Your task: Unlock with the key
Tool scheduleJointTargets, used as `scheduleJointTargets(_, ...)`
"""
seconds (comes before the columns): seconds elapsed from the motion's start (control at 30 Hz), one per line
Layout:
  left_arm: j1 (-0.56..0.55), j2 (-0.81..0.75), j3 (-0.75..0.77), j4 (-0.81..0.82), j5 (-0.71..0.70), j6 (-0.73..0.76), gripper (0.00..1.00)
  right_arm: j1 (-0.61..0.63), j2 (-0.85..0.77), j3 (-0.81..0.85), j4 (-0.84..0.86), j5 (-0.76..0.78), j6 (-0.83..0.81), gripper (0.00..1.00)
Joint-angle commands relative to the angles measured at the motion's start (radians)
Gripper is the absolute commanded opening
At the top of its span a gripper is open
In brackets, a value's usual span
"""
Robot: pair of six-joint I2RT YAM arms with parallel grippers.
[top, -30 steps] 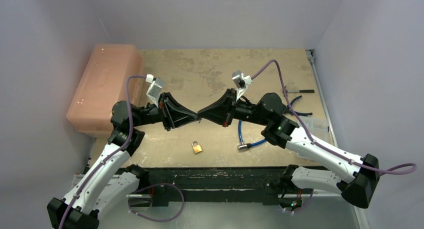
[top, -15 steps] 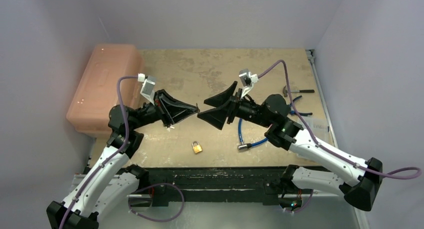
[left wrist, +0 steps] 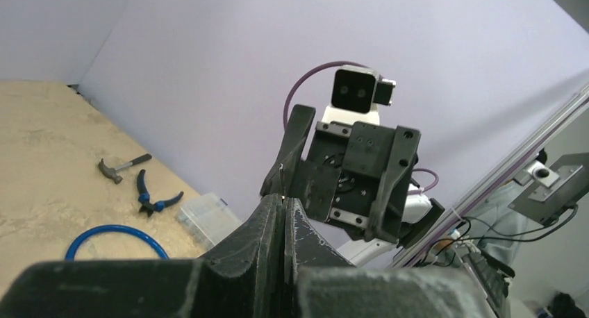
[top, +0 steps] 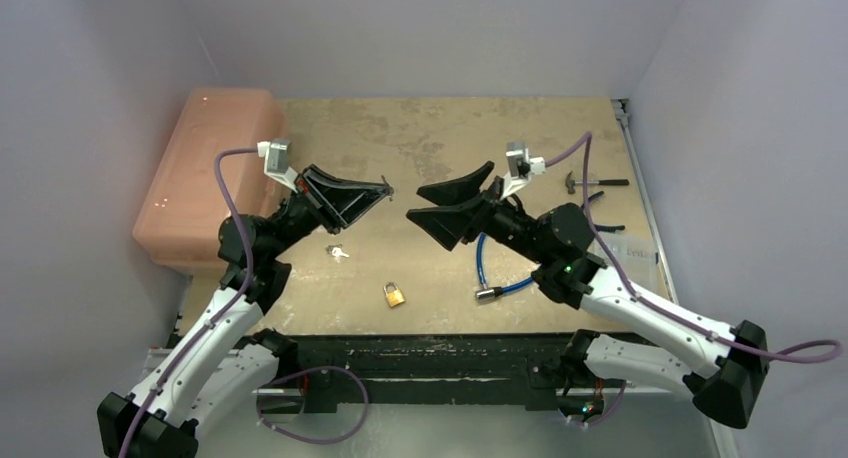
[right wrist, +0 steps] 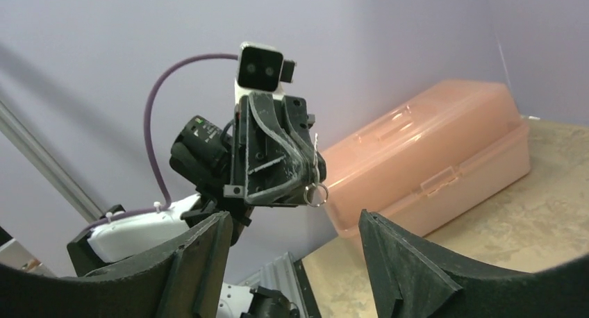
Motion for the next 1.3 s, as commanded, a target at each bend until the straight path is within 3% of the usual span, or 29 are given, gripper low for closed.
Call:
scheduleJointTargets(0.0, -0.003, 0.018, -0.011, 0.133, -0.039, -0.087, 0.00, 0.000, 0.065, 0.056, 0.138, -0.051, 0.000, 0.71)
scheduleJointTargets(0.27, -0.003, 0.019, -0.022, 0.174, -0.045, -0.113, 0.00, 0.000, 0.134, 0.090, 0.246, -0.070, 0.041, 0.52)
scheduleJointTargets(0.7, -0.003, 0.026, -0.029, 0.231, -0.037, -0.141, 0.00, 0.000, 0.190, 0.118, 0.303, -0.075, 0.108, 0.35)
scheduleJointTargets(1.27, -0.003, 0.032, -0.046, 0.298, -0.034, -0.166, 0.00, 0.000, 0.230, 0.157, 0.265, -0.090, 0.104, 0.31)
